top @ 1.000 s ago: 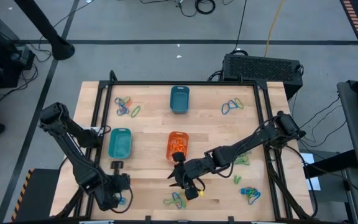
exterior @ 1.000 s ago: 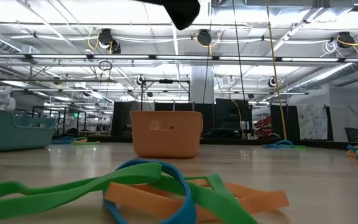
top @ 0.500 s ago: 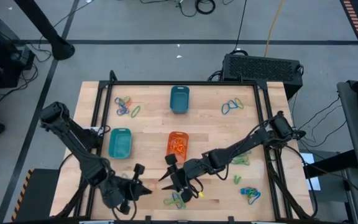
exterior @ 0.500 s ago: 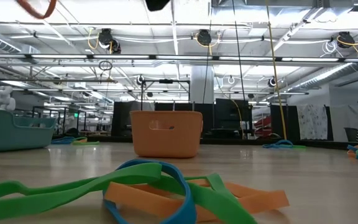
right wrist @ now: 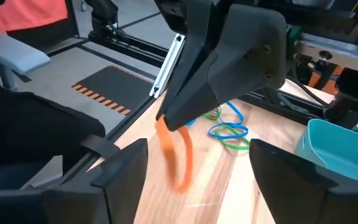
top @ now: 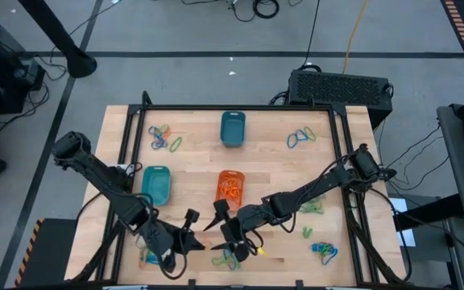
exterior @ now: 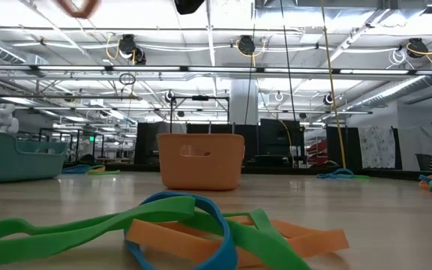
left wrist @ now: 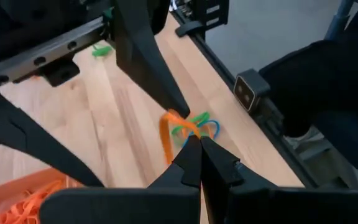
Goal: Sort rubber bands into baskets
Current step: Put the orange rubber band into the orange bin
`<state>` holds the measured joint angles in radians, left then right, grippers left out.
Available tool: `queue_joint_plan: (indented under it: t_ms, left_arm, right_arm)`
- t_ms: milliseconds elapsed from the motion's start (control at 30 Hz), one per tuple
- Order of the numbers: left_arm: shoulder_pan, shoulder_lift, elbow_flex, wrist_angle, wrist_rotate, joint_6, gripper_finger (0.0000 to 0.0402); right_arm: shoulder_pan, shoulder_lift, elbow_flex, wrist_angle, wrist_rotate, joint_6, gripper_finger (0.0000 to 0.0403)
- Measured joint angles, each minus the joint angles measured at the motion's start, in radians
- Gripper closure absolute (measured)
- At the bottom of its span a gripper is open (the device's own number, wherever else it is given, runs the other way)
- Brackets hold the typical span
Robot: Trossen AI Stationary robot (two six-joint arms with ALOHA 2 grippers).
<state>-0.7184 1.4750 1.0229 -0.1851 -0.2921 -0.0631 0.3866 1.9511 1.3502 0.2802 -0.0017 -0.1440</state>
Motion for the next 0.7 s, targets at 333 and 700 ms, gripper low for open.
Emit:
queue_joint_plan:
  t_ms: [333,700]
  left_arm:
    - [0.018,0.0,0.0,-0.001,-0.001,-0.006,0.0402]
    - [0.018,0.0,0.0,-0.026,-0.184,-0.055,0.0388]
  right_arm:
    - [0.0,0.0,0.0,-0.044,-0.004,0.051,0.0204]
    - [-0.006,0.0,0.0,-0.059,0.002,0.009,0.0394]
